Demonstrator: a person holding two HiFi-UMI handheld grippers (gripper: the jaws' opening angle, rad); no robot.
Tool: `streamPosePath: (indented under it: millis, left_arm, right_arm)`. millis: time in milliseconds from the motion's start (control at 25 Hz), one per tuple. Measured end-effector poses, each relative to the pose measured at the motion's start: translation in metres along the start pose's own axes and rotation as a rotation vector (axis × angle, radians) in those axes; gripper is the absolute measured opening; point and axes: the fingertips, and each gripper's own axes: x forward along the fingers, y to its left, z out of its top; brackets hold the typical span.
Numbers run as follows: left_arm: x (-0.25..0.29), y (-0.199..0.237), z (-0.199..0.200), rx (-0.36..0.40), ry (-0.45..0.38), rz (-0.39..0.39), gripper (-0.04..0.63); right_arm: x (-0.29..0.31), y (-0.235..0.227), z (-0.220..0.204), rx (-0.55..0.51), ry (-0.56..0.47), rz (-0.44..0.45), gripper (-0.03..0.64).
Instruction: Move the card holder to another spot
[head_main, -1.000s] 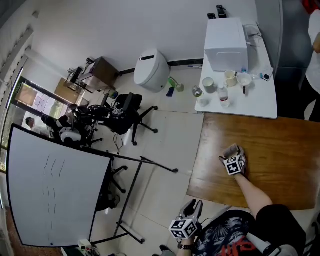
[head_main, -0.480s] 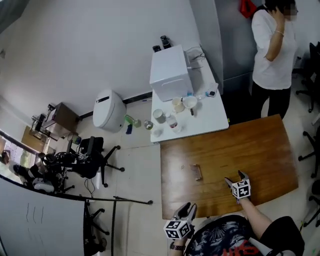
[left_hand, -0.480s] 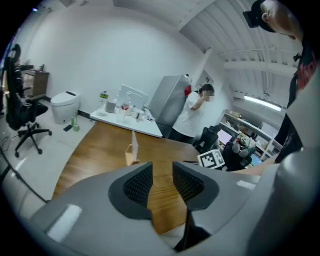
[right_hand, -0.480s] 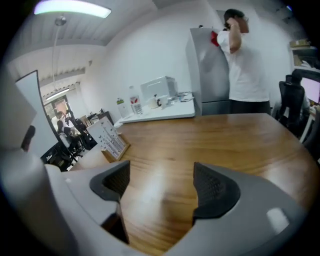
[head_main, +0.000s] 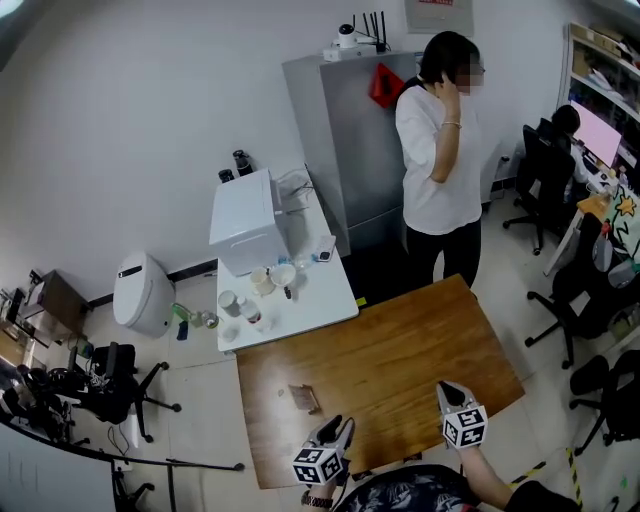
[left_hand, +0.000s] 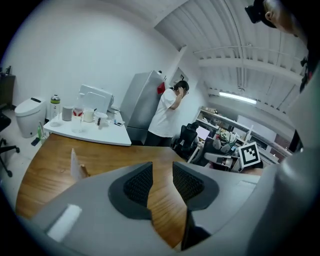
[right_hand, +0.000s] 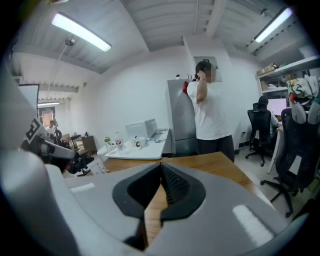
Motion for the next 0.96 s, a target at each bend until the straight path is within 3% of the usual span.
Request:
streamPosePath:
  millis: [280,480,960]
  left_arm:
    - [0.007,-0.045,-0.024,-0.017,0.023,-0.018,0.125]
    - [-0.015,-0.022,-0.030,-0.106,-0.026,0.074,0.124]
    - [-0.043,0.009,-0.035,-0.109,-0.030,0.135,0.124]
  right_arm:
    - [-0.004,0.015,0.012,-0.004,-0.018,0.093,0.000]
    - [0.006,0.040,0.014,-0.026,-0.018,0.165,0.000]
    - [0.010,0.056,0.011,-0.075,0.013,0.176,0.000]
